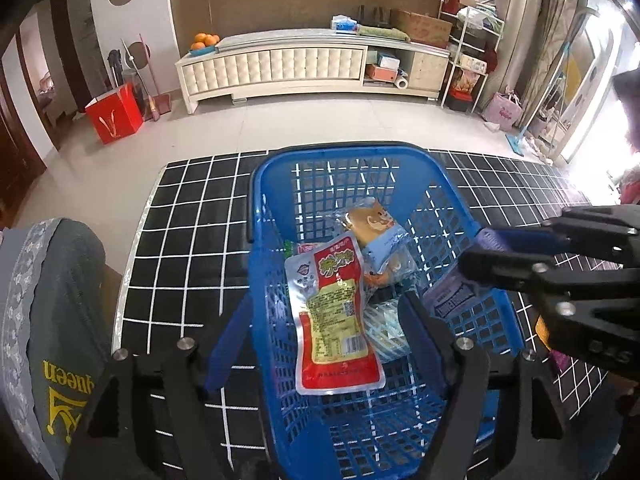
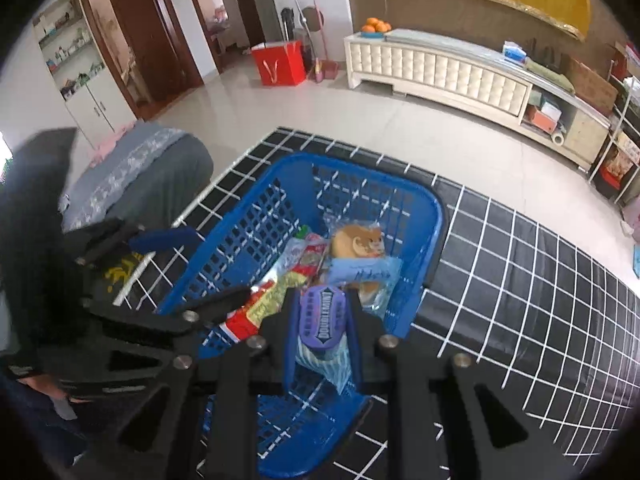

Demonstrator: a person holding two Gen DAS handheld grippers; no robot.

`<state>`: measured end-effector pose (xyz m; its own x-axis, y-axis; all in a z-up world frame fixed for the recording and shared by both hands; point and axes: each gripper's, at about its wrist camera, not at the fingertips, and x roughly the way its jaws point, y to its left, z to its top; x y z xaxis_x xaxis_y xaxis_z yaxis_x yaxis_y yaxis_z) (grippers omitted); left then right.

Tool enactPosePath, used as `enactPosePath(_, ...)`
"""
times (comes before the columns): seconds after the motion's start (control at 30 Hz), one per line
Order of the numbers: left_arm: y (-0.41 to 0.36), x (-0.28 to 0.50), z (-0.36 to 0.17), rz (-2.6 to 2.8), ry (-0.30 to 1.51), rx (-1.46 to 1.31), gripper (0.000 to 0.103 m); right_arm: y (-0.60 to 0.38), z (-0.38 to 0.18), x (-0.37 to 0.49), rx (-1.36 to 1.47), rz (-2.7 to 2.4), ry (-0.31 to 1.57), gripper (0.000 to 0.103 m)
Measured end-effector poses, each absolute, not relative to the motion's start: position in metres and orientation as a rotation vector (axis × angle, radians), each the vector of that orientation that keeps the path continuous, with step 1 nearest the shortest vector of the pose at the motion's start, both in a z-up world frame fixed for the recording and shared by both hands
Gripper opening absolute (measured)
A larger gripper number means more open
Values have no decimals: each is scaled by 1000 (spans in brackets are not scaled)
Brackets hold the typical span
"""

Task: Organize snacks
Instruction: 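Lower both snacks into the basket and open both tools, then withdraw both tools from the basket toward the remaining snack packs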

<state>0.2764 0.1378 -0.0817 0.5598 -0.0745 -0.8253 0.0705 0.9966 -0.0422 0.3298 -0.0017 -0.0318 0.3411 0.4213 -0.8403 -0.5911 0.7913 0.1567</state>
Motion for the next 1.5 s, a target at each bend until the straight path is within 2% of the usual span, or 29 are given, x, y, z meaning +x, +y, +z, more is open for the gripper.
enactPosePath(0.37, 138, 275, -94, -108, 988, 2, 73, 21, -68, 357, -276, 613, 1153, 26)
enactPosePath(0.5, 141, 276, -97, -106, 988, -4, 73, 26, -67, 360, -356, 521, 1101, 30)
enactPosePath(0.53, 142, 276, -97, -105, 986, -7, 73, 26, -65, 359, -368, 515, 1079, 45)
enactPosePath(0.57, 143, 275, -97, -103, 984, -11, 73, 25, -63, 358, -367, 517, 1068, 66)
enactPosePath(0.67, 143, 272, -97, -100, 984, -14, 75, 22, -55, 350, -354, 528, 1037, 81)
enactPosePath(0.87, 137, 260, -87, -98, 972, -15, 75, 2, -39, 334, -332, 535, 1003, 88)
enactPosePath(1.5, 60, 221, -23, -178, 860, 17, 79, -99, 15, 284, -220, 457, 912, 93)
